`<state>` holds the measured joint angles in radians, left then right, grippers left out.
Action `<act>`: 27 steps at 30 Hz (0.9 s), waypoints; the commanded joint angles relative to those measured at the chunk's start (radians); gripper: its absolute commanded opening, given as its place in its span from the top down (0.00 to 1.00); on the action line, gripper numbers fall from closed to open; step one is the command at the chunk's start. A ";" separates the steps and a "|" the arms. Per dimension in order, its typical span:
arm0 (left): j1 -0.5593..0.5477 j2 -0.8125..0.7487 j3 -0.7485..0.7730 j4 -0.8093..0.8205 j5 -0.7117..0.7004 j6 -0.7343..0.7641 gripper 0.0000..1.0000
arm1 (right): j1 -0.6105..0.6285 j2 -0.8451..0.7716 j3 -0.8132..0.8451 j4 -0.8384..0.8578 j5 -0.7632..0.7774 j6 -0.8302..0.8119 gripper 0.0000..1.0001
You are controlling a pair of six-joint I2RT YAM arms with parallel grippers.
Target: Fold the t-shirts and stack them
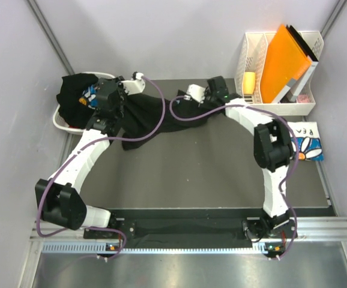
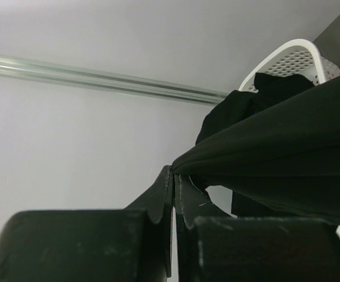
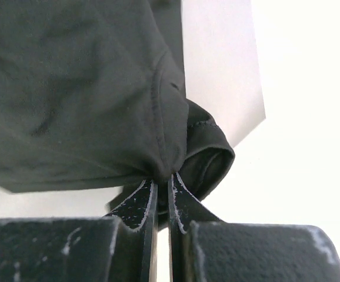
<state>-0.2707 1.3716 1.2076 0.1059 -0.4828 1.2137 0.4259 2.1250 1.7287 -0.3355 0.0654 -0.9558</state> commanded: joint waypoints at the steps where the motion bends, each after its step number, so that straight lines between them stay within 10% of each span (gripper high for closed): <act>1: -0.001 -0.045 0.004 -0.037 0.049 -0.037 1.00 | -0.025 -0.154 -0.072 -0.069 0.016 -0.053 1.00; 6: -0.002 -0.060 -0.002 -0.087 0.093 -0.057 1.00 | -0.062 -0.211 -0.106 -0.232 -0.019 -0.136 0.95; 15: -0.005 -0.078 -0.002 -0.084 0.098 -0.054 1.00 | -0.095 -0.182 0.113 -0.762 -0.301 -0.166 0.21; 27: -0.024 -0.083 -0.025 -0.101 0.076 -0.074 1.00 | -0.046 0.024 0.458 -0.780 -0.463 0.077 0.22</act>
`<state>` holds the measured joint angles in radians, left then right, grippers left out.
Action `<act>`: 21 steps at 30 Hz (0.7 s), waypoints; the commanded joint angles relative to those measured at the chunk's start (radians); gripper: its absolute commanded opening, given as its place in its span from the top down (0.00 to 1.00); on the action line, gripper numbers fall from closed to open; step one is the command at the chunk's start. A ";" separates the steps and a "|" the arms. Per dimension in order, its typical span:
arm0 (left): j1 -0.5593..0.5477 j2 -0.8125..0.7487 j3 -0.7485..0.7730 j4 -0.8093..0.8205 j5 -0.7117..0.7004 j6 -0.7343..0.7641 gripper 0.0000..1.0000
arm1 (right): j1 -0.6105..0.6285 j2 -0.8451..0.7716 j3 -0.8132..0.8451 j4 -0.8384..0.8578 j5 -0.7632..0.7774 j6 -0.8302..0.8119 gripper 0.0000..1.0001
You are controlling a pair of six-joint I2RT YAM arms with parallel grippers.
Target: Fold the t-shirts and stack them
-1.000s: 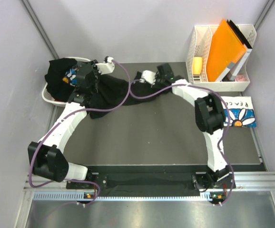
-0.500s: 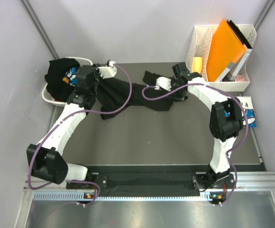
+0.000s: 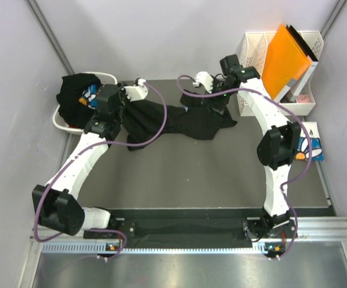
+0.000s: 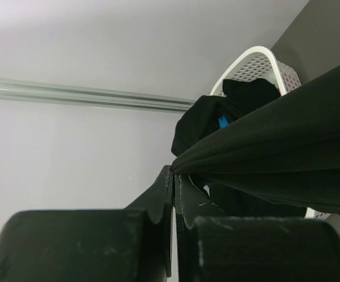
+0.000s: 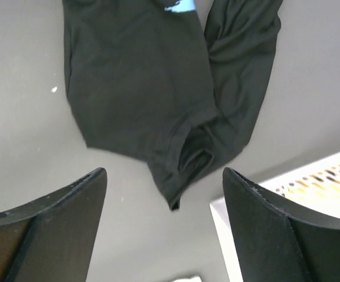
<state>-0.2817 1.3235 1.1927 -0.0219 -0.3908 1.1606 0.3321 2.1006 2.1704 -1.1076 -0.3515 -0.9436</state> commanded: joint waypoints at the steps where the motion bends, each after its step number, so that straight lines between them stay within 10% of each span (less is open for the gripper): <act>1: -0.016 -0.035 -0.008 0.027 -0.017 -0.025 1.00 | 0.065 0.017 -0.025 0.039 -0.006 0.062 0.22; 7: -0.025 -0.029 0.005 0.027 -0.033 -0.024 1.00 | 0.168 -0.129 -0.475 0.320 0.129 0.005 0.23; 21: -0.033 -0.035 0.012 0.025 -0.036 -0.022 1.00 | 0.199 -0.090 -0.583 0.497 0.249 0.023 0.26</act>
<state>-0.3096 1.3235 1.1831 -0.0307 -0.4129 1.1503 0.5198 2.0300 1.5898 -0.7238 -0.1555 -0.9199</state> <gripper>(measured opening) 0.014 0.748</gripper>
